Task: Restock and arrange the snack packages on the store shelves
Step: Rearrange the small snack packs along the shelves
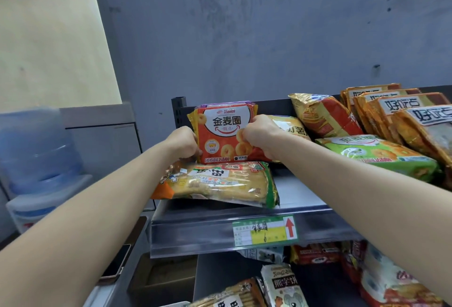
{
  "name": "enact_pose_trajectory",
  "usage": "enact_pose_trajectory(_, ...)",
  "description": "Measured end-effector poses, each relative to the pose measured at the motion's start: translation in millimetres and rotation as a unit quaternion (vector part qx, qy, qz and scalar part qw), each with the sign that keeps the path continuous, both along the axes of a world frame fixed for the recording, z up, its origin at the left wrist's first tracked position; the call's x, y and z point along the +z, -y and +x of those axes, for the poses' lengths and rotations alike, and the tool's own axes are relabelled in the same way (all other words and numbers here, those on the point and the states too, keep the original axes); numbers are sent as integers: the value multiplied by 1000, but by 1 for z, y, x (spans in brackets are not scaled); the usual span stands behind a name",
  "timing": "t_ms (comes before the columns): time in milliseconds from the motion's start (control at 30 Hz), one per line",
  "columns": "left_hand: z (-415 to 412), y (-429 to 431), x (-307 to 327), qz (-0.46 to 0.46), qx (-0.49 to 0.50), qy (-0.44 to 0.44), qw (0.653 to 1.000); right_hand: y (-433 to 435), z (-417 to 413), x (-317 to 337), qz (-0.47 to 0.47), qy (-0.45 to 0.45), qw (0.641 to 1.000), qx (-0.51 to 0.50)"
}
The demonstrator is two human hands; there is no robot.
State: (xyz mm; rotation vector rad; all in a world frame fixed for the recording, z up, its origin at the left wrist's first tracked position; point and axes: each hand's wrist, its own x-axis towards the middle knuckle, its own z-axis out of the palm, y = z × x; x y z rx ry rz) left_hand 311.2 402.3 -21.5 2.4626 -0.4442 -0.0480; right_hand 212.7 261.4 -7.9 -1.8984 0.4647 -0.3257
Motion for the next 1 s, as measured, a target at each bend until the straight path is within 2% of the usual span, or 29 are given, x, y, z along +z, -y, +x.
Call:
enact_pose_trajectory(67, -4, -1, 5, 13, 8, -5, 1000, -3, -7, 3, 18, 9, 1000, 18)
enact_pose_trajectory(133, -10, -1, 10, 19, 28, 13, 999, 1, -9, 1, -24, 49, 998, 8)
enact_pose_trajectory(300, -46, 12, 19, -21, 53, 160, 985, 4, -50, -2, -112, 117, 986, 27)
enact_pose_trajectory(500, -142, 49, 16, -73, -50, 218, 972, 28, -136, -18, -197, 131, 969, 72)
enact_pose_trajectory(633, -208, 73, 8, -92, -100, 205, 969, 55, -197, -32, -215, 81, 968, 98)
enact_pose_trajectory(767, -260, 99, -10, -88, -132, 161, 974, 83, -235, -64, -227, -5, 968, 110)
enact_pose_trajectory(1000, -292, 133, -99, 4, -152, 13, 988, 121, -260, -135, -217, -109, 960, 136)
